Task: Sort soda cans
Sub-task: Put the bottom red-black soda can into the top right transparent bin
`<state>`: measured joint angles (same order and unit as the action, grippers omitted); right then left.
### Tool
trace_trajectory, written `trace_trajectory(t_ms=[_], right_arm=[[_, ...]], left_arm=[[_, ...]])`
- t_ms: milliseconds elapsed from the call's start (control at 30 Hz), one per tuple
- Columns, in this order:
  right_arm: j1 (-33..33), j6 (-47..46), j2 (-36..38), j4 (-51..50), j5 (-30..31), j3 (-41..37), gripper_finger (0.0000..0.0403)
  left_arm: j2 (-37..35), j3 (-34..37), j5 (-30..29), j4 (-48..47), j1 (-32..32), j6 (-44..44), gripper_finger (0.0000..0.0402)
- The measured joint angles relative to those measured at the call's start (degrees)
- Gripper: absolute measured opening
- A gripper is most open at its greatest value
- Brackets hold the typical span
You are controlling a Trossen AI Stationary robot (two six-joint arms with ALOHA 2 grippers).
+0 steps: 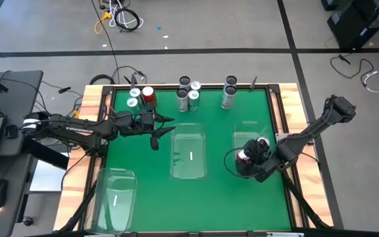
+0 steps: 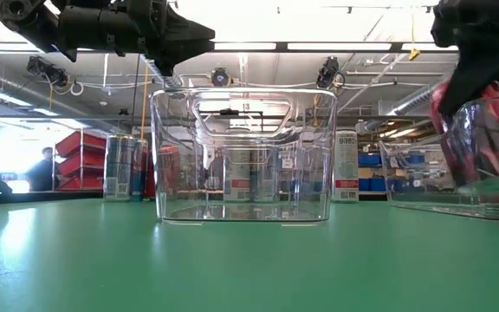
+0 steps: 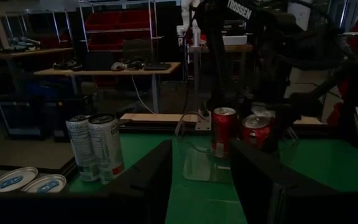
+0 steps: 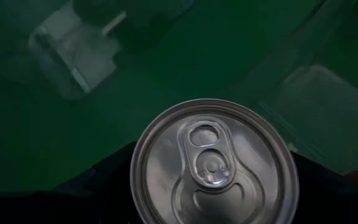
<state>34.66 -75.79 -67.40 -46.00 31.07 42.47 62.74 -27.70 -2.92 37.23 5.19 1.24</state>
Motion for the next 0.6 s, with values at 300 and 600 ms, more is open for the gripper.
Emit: trace_trajectory(t_ms=[300,600], right_arm=[[0.59,-0.07,0.00,1.25,-1.58,-1.97,0.0291],[0.55,1.05,0.07,3.17,-3.43,-2.00,0.0368]], left_arm=[[0.00,0.00,0.00,-0.09,0.00,0.00,0.0161],[0.00,0.00,0.00,-0.92,0.00,0.00,0.0161]])
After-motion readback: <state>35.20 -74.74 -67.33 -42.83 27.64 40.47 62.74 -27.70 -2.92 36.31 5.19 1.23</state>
